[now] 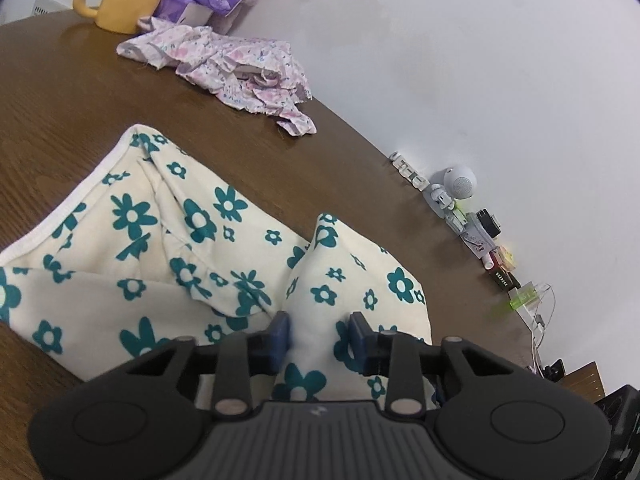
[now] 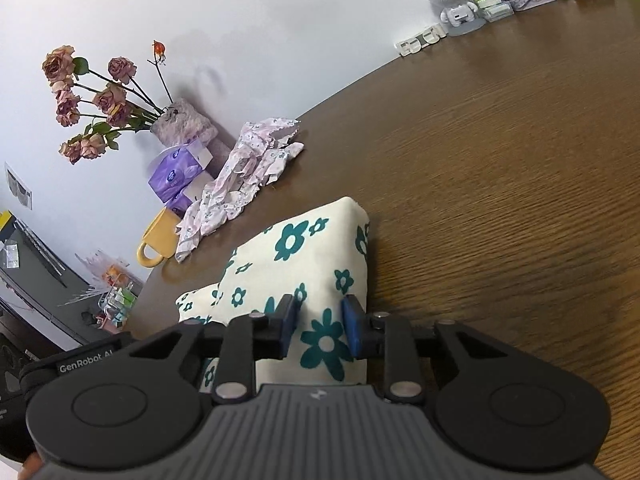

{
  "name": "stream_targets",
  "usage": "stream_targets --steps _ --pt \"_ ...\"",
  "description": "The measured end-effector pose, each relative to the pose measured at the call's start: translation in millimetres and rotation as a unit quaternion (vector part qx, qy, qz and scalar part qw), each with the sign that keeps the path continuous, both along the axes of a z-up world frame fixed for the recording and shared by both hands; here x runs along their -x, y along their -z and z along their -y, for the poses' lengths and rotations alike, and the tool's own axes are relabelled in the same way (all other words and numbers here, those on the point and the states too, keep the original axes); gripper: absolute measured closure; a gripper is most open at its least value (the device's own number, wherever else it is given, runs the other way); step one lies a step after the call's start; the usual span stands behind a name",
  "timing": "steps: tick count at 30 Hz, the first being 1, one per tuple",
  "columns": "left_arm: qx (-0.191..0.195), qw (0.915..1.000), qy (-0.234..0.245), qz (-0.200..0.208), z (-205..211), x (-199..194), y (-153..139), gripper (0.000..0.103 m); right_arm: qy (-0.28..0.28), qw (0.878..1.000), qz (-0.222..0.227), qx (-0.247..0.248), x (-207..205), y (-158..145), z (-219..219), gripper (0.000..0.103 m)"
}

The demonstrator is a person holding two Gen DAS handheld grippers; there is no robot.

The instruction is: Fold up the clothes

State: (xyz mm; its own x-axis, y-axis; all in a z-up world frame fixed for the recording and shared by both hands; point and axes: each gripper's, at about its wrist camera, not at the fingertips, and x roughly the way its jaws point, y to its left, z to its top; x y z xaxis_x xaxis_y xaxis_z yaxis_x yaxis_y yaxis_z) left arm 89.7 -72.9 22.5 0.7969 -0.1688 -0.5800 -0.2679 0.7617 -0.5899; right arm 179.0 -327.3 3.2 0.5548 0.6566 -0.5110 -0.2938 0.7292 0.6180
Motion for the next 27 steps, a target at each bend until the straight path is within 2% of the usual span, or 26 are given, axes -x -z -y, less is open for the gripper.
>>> stream_targets --steps 1,2,3,4,8,9,11,12,15,18,21,22,24,27 --pt "-0.003 1.0000 -0.001 -0.001 0 1 0 0.050 0.000 1.000 0.000 0.000 0 0 0 0.072" --pt "-0.005 1.0000 0.000 0.000 1 2 1 0.051 0.004 1.000 0.000 -0.002 1 0 3 0.067" --pt "-0.008 1.0000 0.005 0.001 2 2 2 0.058 0.009 1.000 0.000 -0.005 3 0 5 0.064" --pt "-0.011 0.9998 0.016 0.004 4 1 3 0.072 0.013 1.000 -0.001 -0.007 4 1 8 0.064" --pt "-0.053 0.9978 0.035 0.019 16 3 0 0.075 0.004 1.000 -0.013 -0.017 5 8 7 0.072" --pt "-0.049 0.9981 0.032 0.018 14 3 0 0.073 0.004 1.000 -0.010 -0.014 6 8 6 0.072" --pt "-0.038 0.9989 0.021 0.015 9 3 0 0.061 0.002 1.000 -0.009 -0.014 6 7 6 0.072" --pt "-0.035 0.9992 0.014 0.015 6 3 0 0.052 0.001 1.000 -0.010 -0.017 6 7 7 0.069" --pt "-0.041 0.9990 0.000 0.019 2 3 -2 0.051 0.008 1.000 -0.013 -0.026 7 6 12 0.068" --pt "-0.026 0.9996 -0.001 0.013 -1 3 -2 0.051 0.013 0.999 -0.017 -0.026 9 7 15 0.062" --pt "-0.031 0.9994 0.001 0.016 -1 5 -3 0.056 0.017 0.999 -0.020 -0.033 9 9 19 0.058" --pt "-0.032 0.9993 0.005 0.017 -1 6 -3 0.064 0.018 0.999 -0.023 -0.036 9 10 21 0.058" --pt "-0.030 0.9992 0.016 0.018 0 5 -2 0.073 0.020 0.998 -0.029 -0.044 8 13 24 0.057" --pt "-0.018 0.9995 0.020 0.016 -3 4 0 0.075 0.019 0.997 -0.036 -0.060 6 17 26 0.057"
